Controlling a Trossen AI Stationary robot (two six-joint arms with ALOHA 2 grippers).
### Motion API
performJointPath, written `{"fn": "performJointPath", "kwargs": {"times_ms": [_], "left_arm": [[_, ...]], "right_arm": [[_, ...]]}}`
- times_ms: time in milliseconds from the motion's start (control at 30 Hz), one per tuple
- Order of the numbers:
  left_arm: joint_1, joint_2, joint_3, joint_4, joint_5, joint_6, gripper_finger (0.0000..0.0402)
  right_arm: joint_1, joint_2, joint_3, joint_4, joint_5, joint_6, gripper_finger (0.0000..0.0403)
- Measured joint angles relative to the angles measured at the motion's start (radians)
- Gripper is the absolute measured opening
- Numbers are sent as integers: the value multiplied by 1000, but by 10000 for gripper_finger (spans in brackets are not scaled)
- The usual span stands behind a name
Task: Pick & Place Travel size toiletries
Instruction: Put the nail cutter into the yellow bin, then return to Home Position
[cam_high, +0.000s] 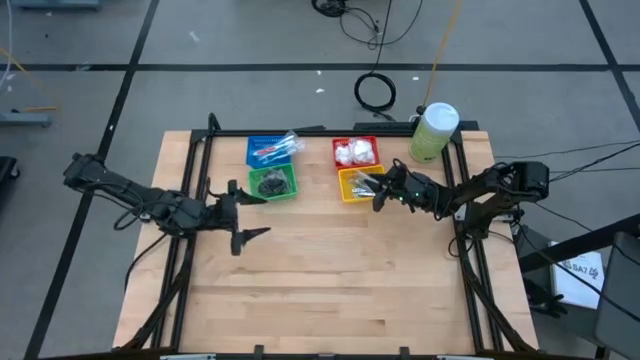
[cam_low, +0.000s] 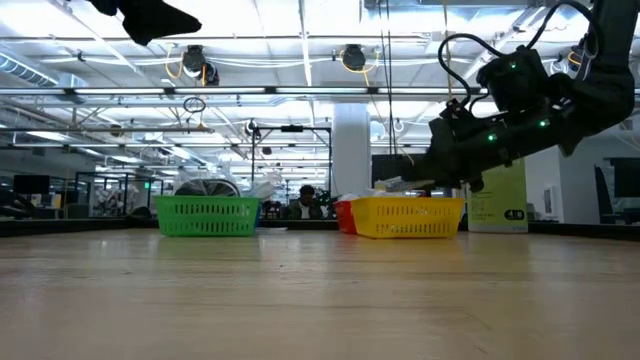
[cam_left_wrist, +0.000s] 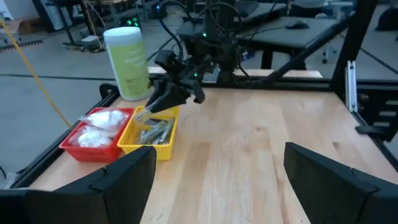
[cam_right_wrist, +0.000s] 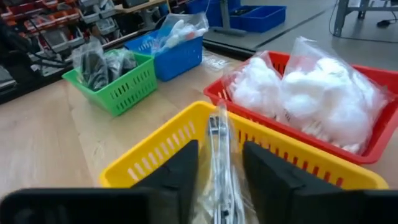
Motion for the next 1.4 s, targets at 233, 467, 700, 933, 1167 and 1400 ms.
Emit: {"fn": "performJointPath", "kwargs": {"times_ms": [233, 467, 700, 933, 1167, 1400], "left_arm": [[0, 2, -1, -1, 9, -63, 347], [0, 3, -1, -1, 10, -118, 347], [-5, -54, -1, -53, 57, -95, 347], [-26, -260, -1, -303, 63, -17, 347], [-28, -418, -16, -440, 6, -23, 347], [-27, -546, -172, -322, 0, 60, 347]], "right_arm": [[0, 0, 0, 45, -3, 29, 175], [0, 0, 0, 137, -38, 26, 193], [-1, -92, 0, 186, -393, 13, 186], [-59, -371, 0, 115, -886, 166, 187], [-74, -663, -139, 83, -836, 176, 185], [-77, -881, -236, 75, -739, 160, 186]]}}
